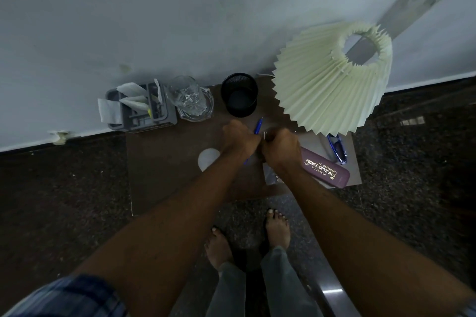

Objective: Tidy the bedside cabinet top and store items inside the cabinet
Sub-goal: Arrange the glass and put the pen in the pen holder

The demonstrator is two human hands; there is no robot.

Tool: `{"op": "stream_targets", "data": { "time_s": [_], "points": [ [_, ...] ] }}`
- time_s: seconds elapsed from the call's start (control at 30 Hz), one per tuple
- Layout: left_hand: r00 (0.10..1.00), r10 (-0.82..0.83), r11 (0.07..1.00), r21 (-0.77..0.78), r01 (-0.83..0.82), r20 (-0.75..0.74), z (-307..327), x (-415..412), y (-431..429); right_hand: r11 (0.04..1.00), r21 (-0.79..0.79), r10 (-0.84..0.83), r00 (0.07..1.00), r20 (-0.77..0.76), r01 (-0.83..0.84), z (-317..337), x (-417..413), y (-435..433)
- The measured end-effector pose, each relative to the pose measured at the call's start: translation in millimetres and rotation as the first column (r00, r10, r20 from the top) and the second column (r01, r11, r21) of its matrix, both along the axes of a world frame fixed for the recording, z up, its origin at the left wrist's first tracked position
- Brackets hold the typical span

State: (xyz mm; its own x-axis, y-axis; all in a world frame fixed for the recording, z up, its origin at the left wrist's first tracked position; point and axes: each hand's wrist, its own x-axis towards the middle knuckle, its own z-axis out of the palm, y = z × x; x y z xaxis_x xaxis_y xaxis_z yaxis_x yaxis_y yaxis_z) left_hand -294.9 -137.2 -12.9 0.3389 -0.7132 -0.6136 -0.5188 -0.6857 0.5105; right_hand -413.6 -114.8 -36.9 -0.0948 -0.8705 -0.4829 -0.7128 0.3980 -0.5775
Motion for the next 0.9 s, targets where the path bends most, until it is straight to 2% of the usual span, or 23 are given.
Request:
{"op": "stream_targets", "data": {
  "time_s": [0.2,0.33,0.4,0.5,0.7,0.9],
  "points": [
    [0.996,0.064,0.991,-0.114,-0.072,-0.069,27.8,-0.9,10.9,0.992,-0.066,-0.104,0.991,0.089,0.110,40.2,-4.0,6.9],
    [0.971,0.112,0.978,-0.151,-0.145,-0.209,42.3,10.2,24.3,0.982,-0.047,-0.168,0.964,0.208,0.181,52.2,-5.8,12.2],
    [0.943,0.126,0.973,-0.145,-0.178,-0.307,50.4,19.5,31.6,0.971,0.008,-0.229,0.920,0.318,0.239,59.4,-4.9,14.6],
    [0.906,0.136,0.963,-0.159,-0.215,-0.402,63.4,39.9,45.1,0.943,0.153,-0.331,0.803,0.496,0.295,70.8,-3.5,16.0],
    [0.923,0.072,0.964,-0.209,-0.161,-0.377,60.4,88.5,73.0,0.922,0.276,-0.386,0.651,0.654,0.270,73.7,3.2,21.1],
    [0.941,-0.010,0.952,-0.292,-0.095,-0.338,61.1,114.5,97.2,0.925,0.273,-0.380,0.614,0.691,0.265,79.9,24.8,34.5]
  ]
}}
